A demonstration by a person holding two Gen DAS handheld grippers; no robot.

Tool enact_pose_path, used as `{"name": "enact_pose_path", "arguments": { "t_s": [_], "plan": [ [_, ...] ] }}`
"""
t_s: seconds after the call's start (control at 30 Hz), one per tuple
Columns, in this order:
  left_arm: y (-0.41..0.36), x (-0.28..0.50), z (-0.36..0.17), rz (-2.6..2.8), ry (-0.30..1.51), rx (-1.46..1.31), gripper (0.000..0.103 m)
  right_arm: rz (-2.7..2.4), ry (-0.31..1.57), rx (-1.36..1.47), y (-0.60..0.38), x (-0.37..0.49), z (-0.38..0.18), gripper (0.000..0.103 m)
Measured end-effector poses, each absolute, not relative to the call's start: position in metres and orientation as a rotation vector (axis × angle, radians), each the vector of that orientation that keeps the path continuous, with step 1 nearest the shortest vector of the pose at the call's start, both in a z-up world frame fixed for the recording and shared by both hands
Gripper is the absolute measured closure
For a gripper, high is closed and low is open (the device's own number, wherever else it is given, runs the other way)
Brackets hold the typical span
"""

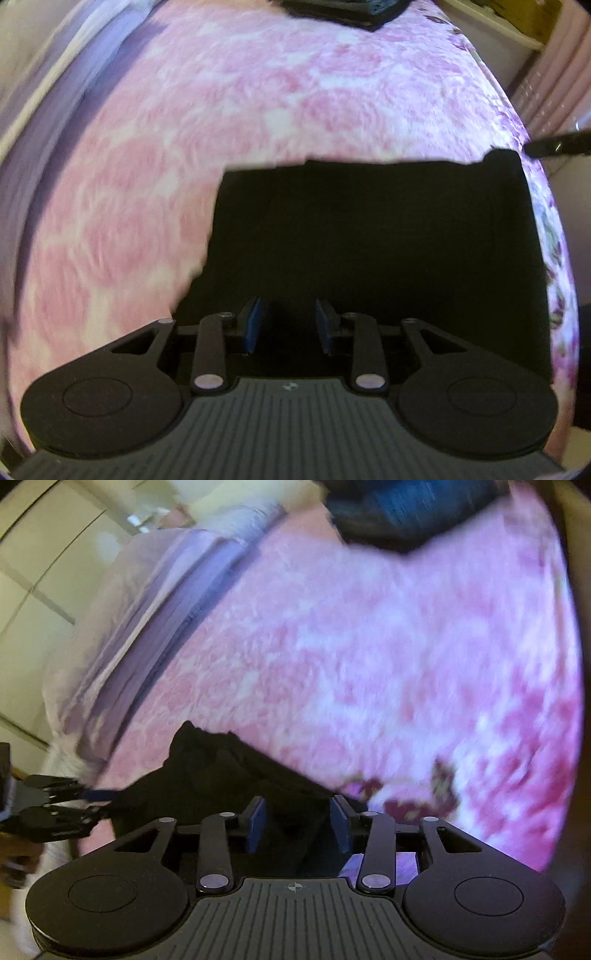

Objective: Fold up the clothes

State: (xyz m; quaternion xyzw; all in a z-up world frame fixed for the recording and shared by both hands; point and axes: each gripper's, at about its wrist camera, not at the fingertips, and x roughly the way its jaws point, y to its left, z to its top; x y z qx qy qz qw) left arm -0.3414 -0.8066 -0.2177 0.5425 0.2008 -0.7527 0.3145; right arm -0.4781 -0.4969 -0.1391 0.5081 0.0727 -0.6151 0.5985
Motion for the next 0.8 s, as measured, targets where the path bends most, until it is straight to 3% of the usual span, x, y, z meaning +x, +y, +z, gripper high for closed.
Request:
{"name": "enact_pose_path", "arguments": {
  "t_s": [0.1,0.3,0.37,0.67,0.8],
  "plan": [
    [-0.793,-0.338,-0.236,-1.971,0.552,1.442,0.076,-1.338,0.174,1.124,-0.498,-0.451,-0.127,0.061],
    [-0.794,-0.348,-0.274,-1.970,0.548,1.444,0.076,-1.244,0.293,1.269,-0.523,-0.430,-0.194,0.062],
    [-0.794,-0.347,-0.273,-1.974,0.550,1.442,0.076,-1.240,0.302,1.272,-0.528,-0.436,-0.202,0.072],
    [-0.763,-0.314,-0.227,-1.941,0.579,1.346,0.073,-1.276,0.330,1.260,-0.519,-0.443,-0.171,0.071],
    [-0.752,-0.309,-0.248,-1.900,0.645,1.334,0.073,-1.288,0.375,1.328,-0.512,-0.445,-0.188,0.071]
  ]
}}
